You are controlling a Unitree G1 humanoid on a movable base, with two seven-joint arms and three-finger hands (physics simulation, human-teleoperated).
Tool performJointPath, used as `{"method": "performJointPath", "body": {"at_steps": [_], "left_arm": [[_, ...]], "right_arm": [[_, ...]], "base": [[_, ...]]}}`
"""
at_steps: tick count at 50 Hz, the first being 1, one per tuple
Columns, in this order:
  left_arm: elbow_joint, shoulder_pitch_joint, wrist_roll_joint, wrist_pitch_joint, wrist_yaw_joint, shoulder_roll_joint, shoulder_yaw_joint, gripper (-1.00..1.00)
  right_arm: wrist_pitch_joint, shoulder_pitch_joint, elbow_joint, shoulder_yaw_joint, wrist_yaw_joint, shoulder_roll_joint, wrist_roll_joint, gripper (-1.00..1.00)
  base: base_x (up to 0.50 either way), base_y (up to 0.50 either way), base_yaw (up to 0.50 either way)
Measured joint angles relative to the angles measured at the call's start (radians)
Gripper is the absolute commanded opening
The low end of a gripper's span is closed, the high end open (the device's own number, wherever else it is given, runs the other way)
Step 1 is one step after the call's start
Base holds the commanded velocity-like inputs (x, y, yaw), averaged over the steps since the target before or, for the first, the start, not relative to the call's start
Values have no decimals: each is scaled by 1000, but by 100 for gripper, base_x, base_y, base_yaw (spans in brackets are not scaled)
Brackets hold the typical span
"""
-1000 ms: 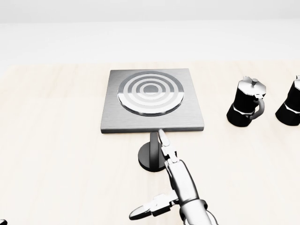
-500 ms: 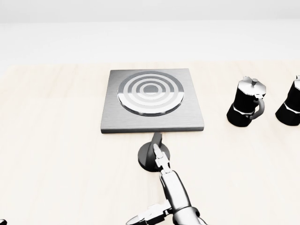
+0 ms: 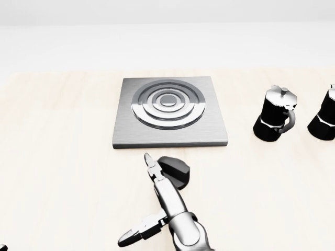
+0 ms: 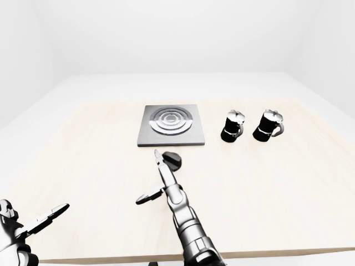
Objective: Turn off the stove.
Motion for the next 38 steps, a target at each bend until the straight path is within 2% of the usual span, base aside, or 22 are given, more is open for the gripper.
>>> {"method": "performJointPath", "body": {"at_steps": [6,11,16,25,28,30,38], "left_arm": [[2,0,-2,0,-1,0,0,100],[2,0,-3,0,-2,0,0,100],[3,-1,-2,0,-1,0,-2,100],[0,1,-1,0,-1,-1,-3,100],[-2,1,-2,0,-2,-2,-3,100],[-1,0,-1,0,-2,-2,-3,100],[5,-2,1,0,-1,0,-5,100]], "right_arm": [[0,-131,149,-32,-4,11,-3,100],[0,-261,290,-81,-8,-13,40,100],[0,-352,409,-130,-22,18,91,100],[0,-373,433,-185,-46,44,139,100],[16,-369,418,-185,-47,44,146,100],[38,-355,388,-181,-46,42,146,100],[165,-253,148,-136,20,6,121,100]], "base": [[0,0,0],[0,0,0],[0,0,0],[1,0,0],[0,0,0],[0,0,0],[0,0,0]]}}
